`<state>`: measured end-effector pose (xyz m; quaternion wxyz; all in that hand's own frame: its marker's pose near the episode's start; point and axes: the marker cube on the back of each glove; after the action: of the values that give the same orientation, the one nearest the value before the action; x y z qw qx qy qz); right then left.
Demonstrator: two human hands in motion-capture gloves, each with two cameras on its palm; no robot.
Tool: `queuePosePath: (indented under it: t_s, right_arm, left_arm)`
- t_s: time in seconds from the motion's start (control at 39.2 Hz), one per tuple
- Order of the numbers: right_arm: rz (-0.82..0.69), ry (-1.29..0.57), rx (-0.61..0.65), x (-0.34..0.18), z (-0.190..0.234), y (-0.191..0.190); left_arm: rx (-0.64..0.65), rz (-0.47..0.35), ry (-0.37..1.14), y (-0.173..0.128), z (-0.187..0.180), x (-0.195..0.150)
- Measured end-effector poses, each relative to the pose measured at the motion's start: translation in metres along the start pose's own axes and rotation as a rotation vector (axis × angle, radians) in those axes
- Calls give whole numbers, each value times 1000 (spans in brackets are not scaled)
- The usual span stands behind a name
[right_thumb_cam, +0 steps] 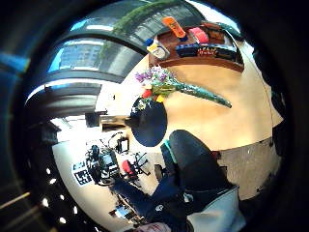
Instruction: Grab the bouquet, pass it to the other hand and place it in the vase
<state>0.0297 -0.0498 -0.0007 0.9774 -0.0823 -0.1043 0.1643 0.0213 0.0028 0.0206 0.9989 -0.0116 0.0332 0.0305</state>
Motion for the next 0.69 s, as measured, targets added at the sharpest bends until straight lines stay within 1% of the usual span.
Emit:
queuePosePath:
  t_s: [0.05, 0.1, 0.15, 0.2, 0.28, 0.33, 0.38, 0.43, 0.56, 0.69]
  right_arm:
    - [-80, -20, 101, -7, -3, 5]
    - [-133, -40, 136, -16, -8, 21]
    - [-135, -55, 141, -17, -3, 21]
    - [-84, -64, 120, -8, 16, -6]
    - [24, -64, 34, 15, 63, -73]
    - [51, -73, -24, 23, 86, -99]
    - [62, -87, -58, 27, 100, -109]
    - [85, -94, -66, 31, 111, -116]
    - [154, -79, 28, 36, 125, -117]
    - [267, -58, 40, 46, 150, -128]
  left_arm:
    - [-9, 0, -3, 0, 2, 0]
    - [-17, 1, -2, 0, 3, 0]
    - [-20, 4, 2, -1, 4, -1]
    - [-17, 7, 10, -1, 5, -2]
    - [-9, 11, 20, 1, 3, -2]
    - [-9, 15, 24, 1, 3, -1]
    - [-12, 19, 26, -1, 6, -2]
    - [-21, 17, 26, -2, 9, -2]
    - [-50, 11, 18, -4, 15, -3]
    - [-59, 13, 9, -6, 18, -2]
